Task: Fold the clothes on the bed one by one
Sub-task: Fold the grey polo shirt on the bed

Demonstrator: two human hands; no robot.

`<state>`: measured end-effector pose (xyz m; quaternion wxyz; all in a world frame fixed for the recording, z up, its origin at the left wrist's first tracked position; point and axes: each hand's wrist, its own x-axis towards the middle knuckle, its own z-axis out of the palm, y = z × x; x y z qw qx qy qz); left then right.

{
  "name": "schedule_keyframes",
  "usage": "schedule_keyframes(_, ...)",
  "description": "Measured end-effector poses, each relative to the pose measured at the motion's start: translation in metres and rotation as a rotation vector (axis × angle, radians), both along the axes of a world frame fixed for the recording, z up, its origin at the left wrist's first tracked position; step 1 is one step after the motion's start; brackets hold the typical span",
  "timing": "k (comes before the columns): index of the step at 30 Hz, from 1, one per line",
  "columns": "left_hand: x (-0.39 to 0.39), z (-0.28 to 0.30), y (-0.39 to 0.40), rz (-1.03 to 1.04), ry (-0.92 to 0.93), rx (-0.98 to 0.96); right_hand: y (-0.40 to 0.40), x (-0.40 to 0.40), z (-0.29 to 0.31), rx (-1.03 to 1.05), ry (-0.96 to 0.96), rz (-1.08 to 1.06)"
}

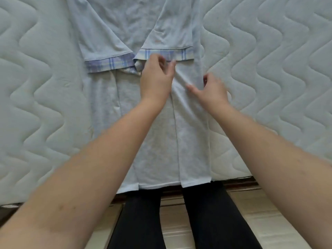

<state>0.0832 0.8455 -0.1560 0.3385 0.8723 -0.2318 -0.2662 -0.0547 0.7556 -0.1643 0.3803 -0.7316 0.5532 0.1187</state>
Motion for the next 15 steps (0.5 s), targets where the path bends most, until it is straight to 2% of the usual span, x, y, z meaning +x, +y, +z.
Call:
schedule_keyframes(2, -0.026, -0.006, 0.017, 0.134, 0.335, 0.205, -0.002, 0.0, 0.005, 0.096, 0.073, 0.045)
schedule_keyframes(3, -0.036, -0.009, 0.025, 0.146, 0.407, 0.232, -0.004, 0.0, 0.008, 0.128, 0.095, 0.051)
schedule_keyframes(6, -0.053, -0.014, 0.039, 0.077, 0.402, 0.233, -0.009, -0.009, 0.015, 0.228, 0.086, 0.032)
schedule_keyframes(9, -0.066, -0.018, 0.052, 0.168, 0.501, 0.211, 0.001, -0.024, 0.017, 0.367, -0.004, -0.041)
schedule_keyframes(11, -0.077, -0.017, 0.062, 0.173, 0.547, 0.187, 0.011, -0.036, 0.016, 0.4, 0.039, -0.007)
schedule_keyframes(13, -0.086, -0.016, 0.073, 0.073, 0.508, 0.214, 0.023, -0.047, 0.015, 0.371, 0.084, 0.036)
schedule_keyframes(15, -0.093, -0.013, 0.08, 0.024, 0.417, 0.254, 0.033, -0.059, 0.012, 0.326, 0.03, -0.018)
